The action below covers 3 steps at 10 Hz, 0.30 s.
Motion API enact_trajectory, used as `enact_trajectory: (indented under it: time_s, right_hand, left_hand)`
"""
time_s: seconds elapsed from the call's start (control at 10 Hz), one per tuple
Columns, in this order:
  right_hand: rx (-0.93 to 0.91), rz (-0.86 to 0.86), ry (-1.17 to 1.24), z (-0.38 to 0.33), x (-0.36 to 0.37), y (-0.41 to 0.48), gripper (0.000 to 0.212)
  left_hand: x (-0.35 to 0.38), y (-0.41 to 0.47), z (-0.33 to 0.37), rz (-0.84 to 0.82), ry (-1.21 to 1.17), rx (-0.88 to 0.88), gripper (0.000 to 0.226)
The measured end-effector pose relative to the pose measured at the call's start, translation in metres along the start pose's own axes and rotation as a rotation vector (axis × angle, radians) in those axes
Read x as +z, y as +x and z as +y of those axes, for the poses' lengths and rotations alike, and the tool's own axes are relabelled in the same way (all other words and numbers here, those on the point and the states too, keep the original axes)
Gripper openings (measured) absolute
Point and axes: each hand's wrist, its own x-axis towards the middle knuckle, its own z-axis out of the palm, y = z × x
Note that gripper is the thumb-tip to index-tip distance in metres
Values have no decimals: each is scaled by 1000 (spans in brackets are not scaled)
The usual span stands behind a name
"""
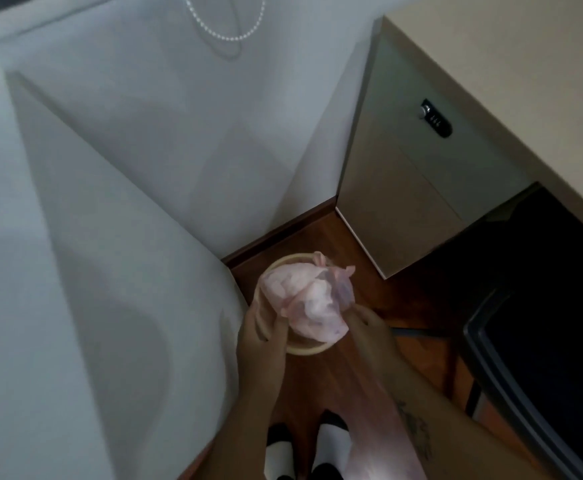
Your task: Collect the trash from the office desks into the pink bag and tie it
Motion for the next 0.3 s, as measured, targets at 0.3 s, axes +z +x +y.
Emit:
enact_trajectory:
  time_s: [0.3]
  right_hand:
    - [-235, 71, -276, -72, -37, -87, 11]
  left_hand:
    - [-44, -81, 33, -172, 365, 356, 10]
